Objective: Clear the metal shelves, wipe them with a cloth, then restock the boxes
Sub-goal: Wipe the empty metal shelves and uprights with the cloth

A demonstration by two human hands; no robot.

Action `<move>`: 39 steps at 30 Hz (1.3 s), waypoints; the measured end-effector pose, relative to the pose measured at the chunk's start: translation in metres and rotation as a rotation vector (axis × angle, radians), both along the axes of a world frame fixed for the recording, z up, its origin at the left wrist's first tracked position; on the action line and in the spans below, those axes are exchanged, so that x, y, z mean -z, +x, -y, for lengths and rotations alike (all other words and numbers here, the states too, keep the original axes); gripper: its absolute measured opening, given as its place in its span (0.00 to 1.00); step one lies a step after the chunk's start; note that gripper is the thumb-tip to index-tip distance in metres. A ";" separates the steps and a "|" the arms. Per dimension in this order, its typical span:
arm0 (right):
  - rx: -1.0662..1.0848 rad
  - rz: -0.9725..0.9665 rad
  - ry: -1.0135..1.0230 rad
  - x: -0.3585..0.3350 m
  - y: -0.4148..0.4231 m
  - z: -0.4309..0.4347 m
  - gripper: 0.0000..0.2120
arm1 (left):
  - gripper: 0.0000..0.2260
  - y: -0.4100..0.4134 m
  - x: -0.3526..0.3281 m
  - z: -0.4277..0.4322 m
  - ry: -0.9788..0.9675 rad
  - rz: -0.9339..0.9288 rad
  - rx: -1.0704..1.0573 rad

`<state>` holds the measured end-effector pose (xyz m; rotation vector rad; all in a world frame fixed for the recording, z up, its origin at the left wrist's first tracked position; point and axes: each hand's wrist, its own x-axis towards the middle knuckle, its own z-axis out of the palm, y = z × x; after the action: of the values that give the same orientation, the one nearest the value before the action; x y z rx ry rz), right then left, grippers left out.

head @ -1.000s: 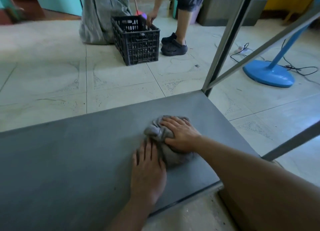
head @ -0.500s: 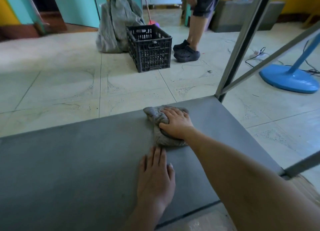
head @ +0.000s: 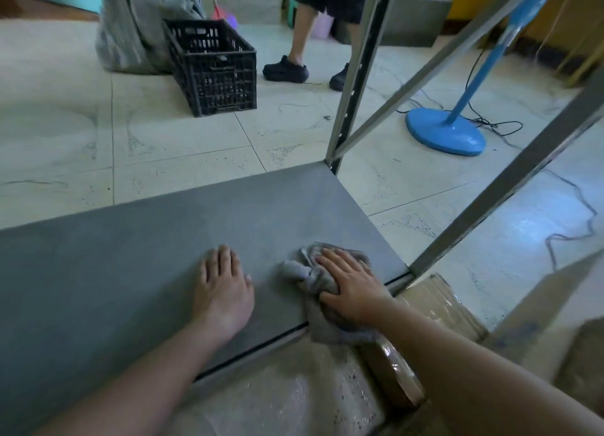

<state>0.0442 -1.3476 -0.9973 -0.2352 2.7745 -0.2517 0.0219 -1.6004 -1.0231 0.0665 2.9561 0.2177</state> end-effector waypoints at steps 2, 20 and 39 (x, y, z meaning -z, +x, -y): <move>0.102 0.018 0.053 0.000 0.000 -0.014 0.36 | 0.28 -0.003 -0.003 -0.016 0.027 -0.012 0.034; 0.130 -0.174 -0.100 0.018 -0.178 0.058 0.38 | 0.26 -0.008 0.031 -0.066 0.083 -0.187 0.048; 0.262 -0.182 -0.211 0.017 -0.126 0.056 0.35 | 0.33 -0.007 0.025 -0.059 0.072 -0.139 0.085</move>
<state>-0.0815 -1.4033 -1.0146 0.0607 2.9567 -0.6193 0.0152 -1.5412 -1.0486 0.2251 3.0738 0.3204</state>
